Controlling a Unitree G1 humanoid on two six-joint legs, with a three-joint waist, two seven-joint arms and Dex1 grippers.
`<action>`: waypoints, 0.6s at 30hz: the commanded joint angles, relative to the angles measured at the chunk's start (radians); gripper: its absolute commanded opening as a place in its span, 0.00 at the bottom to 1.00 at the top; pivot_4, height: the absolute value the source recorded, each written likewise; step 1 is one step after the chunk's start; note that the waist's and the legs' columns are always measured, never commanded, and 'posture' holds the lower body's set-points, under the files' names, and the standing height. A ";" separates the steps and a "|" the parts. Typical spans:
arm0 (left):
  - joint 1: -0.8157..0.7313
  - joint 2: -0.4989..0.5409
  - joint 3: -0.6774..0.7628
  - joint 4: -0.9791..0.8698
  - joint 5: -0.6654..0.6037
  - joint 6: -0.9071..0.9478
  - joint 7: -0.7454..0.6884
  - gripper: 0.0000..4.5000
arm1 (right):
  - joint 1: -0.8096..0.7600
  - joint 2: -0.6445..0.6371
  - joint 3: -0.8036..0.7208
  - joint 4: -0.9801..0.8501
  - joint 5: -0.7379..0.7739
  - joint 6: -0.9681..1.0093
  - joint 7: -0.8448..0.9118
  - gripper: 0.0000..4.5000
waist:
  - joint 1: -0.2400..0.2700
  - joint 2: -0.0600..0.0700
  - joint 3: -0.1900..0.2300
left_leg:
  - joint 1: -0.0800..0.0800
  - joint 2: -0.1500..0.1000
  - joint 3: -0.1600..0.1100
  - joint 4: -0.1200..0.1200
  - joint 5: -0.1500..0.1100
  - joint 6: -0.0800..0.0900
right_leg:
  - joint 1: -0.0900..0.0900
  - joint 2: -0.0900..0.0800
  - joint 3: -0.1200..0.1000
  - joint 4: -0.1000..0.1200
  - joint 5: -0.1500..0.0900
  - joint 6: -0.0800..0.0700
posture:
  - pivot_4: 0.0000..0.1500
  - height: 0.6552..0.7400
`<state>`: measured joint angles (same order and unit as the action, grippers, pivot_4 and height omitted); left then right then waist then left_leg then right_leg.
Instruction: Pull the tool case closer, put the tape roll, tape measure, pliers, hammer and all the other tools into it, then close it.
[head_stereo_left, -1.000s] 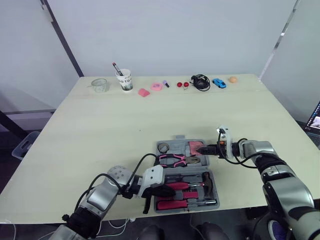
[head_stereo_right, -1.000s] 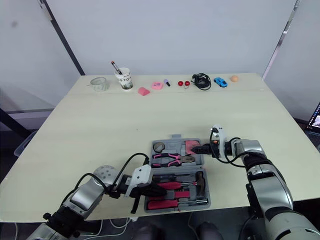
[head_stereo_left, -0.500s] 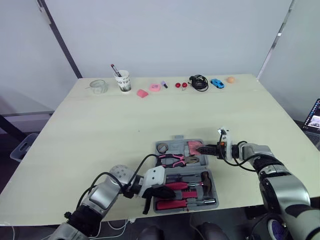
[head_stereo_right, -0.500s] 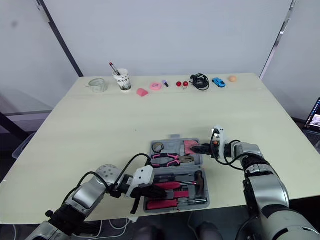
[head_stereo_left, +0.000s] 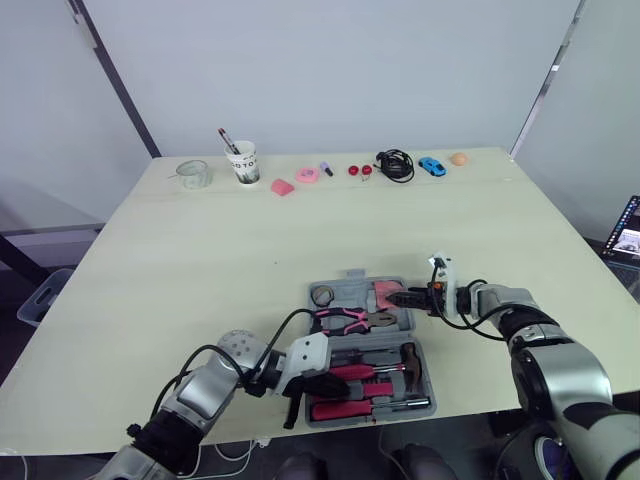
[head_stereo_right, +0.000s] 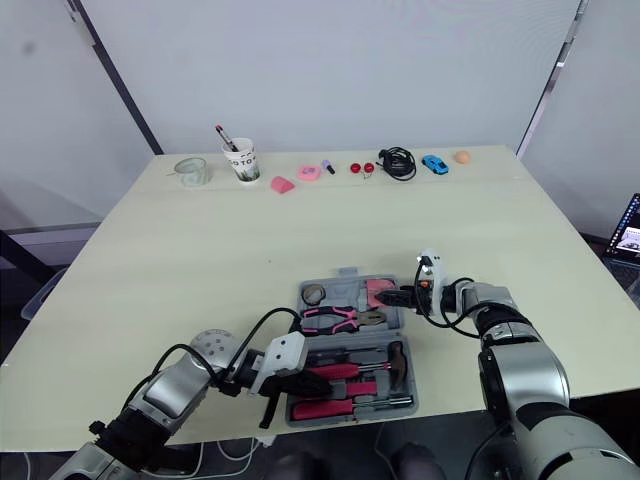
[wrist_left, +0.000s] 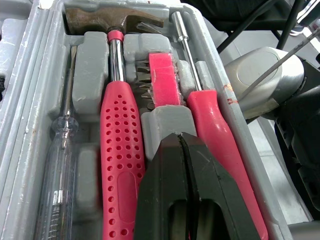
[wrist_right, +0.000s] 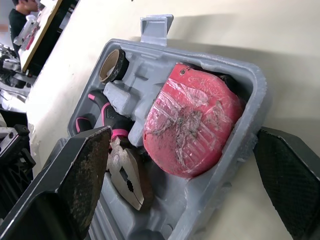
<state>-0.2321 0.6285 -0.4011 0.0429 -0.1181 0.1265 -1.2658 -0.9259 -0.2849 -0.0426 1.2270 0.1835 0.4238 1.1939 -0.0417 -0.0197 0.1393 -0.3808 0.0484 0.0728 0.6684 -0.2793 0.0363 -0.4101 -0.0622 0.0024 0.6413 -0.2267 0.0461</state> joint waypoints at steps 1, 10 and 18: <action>0.026 0.011 -0.030 0.032 0.039 0.030 0.005 0.01 | -0.033 0.020 -0.022 -0.013 0.012 -0.020 0.041 1.00 | 0.000 0.000 0.000 | 0.000 0.000 0.000 0.000 0.000 0.000 | 0.000 0.000 0.000 0.000 0.000 0.000 | 1.00 1.00; 0.038 -0.014 0.011 0.023 -0.018 0.024 0.014 0.01 | -0.054 -0.015 -0.078 -0.042 0.056 -0.032 0.171 1.00 | 0.000 0.001 0.000 | 0.000 0.000 0.000 0.000 0.000 0.000 | 0.000 0.000 0.000 0.000 0.000 0.000 | 1.00 1.00; 0.063 0.002 0.075 -0.022 -0.052 -0.012 0.031 0.01 | -0.027 -0.043 -0.034 -0.173 0.059 0.045 0.366 1.00 | 0.001 0.002 0.001 | -0.001 0.000 -0.001 0.000 0.000 0.000 | 0.000 0.000 0.000 0.000 0.000 0.000 | 1.00 1.00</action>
<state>-0.1868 0.6120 -0.3555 0.0445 -0.1674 0.1169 -1.2456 -0.9495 -0.3266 -0.0829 1.1200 0.2206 0.4580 1.5152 -0.0407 -0.0178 0.1406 -0.3818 0.0484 0.0719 0.6680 -0.2793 0.0363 -0.4106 -0.0622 0.0018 0.6411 -0.2265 0.0464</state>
